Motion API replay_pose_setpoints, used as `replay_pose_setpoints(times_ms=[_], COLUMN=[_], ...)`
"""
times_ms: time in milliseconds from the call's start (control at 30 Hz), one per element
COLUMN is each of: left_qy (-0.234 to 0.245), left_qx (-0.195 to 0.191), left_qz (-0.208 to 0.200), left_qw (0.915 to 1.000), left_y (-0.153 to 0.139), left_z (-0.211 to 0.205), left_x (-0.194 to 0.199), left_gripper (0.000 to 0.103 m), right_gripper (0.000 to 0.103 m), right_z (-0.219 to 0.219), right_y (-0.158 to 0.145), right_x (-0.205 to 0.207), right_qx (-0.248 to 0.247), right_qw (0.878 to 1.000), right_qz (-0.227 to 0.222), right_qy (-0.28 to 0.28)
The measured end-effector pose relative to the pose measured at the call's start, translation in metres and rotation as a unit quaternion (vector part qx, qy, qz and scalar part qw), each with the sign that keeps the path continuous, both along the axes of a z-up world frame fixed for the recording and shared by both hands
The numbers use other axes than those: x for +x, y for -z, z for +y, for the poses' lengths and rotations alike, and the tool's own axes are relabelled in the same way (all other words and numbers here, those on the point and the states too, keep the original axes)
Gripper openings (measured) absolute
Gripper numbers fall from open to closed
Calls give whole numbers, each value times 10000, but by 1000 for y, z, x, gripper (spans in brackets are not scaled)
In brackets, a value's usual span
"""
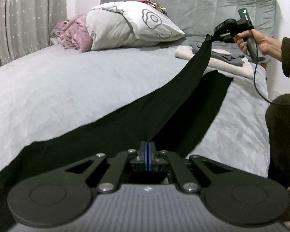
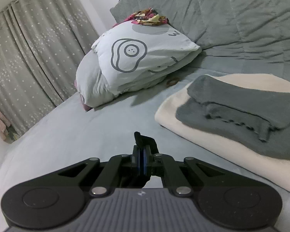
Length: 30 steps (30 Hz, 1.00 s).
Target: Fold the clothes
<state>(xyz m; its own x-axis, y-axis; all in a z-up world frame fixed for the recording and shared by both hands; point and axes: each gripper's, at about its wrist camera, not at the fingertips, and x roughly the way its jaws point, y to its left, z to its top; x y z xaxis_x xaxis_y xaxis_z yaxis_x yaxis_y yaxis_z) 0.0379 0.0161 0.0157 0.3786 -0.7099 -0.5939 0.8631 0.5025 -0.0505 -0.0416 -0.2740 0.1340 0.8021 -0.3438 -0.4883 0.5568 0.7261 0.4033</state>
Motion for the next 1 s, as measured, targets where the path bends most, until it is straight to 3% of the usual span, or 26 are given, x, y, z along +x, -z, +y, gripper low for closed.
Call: replay_pose_setpoints(times_ms=[300, 367, 567, 700, 1000], left_qy=[249, 234, 71, -91, -290], left_qx=[417, 501, 705, 759, 877], left_qz=[98, 81, -116, -154, -107], left_qw=[9988, 9984, 9974, 9970, 9957], left_y=[16, 18, 18, 19, 29], left_z=[-7, -8, -8, -4, -9], left_x=[-11, -13, -16, -14, -3], left_gripper=[1, 7, 26, 26, 26], right_gripper=[2, 3, 11, 22, 23], right_z=[1, -3, -9, -8, -10], right_y=[62, 78, 95, 96, 102], right_x=[-52, -59, -59, -51, -39], right_qx=[338, 539, 790, 772, 855], right_qw=[9990, 9980, 9965, 9969, 9963], right_qz=[236, 246, 153, 116, 101], right_qy=[180, 242, 226, 103, 11])
